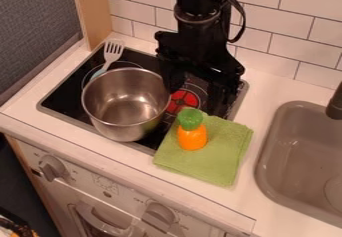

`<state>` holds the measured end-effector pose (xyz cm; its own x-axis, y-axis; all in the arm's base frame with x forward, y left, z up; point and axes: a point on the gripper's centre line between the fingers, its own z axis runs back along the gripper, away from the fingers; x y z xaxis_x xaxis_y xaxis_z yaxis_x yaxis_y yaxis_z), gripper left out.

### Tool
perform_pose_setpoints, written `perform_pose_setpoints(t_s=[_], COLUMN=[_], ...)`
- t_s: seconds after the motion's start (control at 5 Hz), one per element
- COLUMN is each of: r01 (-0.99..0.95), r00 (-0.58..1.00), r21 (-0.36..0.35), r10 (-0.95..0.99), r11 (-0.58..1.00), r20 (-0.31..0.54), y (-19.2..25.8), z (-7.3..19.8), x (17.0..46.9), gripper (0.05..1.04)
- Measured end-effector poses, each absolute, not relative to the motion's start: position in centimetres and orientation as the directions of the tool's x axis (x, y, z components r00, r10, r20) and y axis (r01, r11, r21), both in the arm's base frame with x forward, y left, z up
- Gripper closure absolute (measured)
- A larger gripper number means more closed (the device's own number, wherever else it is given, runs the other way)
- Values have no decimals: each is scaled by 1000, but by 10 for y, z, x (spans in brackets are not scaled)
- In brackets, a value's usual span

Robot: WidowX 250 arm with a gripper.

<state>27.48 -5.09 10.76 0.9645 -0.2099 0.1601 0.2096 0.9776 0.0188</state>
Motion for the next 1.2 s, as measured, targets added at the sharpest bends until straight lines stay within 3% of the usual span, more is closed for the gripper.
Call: perform_pose_setpoints(t_s=[0.2, 0.8, 1.0, 1.2], r01=[211, -143, -270, -299], r00=[969, 964, 950, 947], r21=[17, 27, 41, 40], r10=[-211, 133, 260, 292], r11=[977, 989, 962, 953], r20=[131, 229, 175, 136], y=[-51, 82, 134, 149], z=[101, 162, 126, 91], x=[273, 305, 302, 308], gripper=[83, 83, 83, 83])
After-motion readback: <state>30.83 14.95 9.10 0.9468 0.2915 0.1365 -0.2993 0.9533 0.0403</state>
